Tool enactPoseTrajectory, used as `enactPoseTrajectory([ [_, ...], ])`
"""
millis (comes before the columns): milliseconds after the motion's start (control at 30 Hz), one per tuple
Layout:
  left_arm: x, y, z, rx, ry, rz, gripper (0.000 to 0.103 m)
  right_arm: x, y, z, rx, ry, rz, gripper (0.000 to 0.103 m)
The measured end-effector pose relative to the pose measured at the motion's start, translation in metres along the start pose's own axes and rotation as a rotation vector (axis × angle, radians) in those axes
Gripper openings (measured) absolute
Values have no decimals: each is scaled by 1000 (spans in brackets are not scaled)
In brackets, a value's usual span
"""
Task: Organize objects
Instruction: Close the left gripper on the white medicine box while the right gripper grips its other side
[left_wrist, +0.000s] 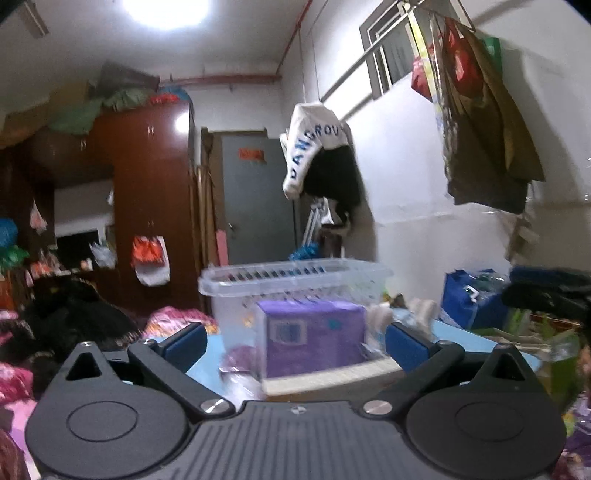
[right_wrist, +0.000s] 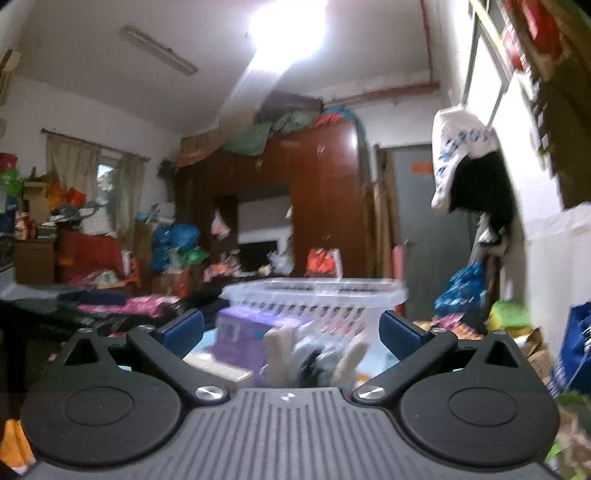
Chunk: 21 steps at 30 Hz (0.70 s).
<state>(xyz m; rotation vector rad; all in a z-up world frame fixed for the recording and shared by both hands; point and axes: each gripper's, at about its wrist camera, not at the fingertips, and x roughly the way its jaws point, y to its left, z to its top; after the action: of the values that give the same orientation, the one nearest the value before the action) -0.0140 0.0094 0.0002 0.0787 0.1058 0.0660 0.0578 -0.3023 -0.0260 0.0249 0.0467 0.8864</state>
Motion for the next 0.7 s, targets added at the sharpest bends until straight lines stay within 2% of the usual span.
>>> enactPoseTrajectory([
  [133,17,17,-11,14,67,8,103,21,4,-13,31,107,47,103],
  [167,20,22,-16,6,72,-14,103,26,6,-17,31,125,50,103],
  [267,29,34,-29,-41,108,-143,97,39,10,-28,23,168,81,102],
  [367,37,39,-42,-54,131,-183,84,41,14,-36,10,195,105,90],
  [433,40,41,-48,-50,132,-183,81,45,13,-37,3,211,107,74],
  [533,42,41,-54,-42,129,-214,72,47,12,-41,2,225,120,63],
  [600,44,40,-56,-40,124,-232,64,47,11,-41,1,232,137,58],
  [700,47,42,-56,-47,128,-254,56,45,10,-40,-5,218,151,57],
])
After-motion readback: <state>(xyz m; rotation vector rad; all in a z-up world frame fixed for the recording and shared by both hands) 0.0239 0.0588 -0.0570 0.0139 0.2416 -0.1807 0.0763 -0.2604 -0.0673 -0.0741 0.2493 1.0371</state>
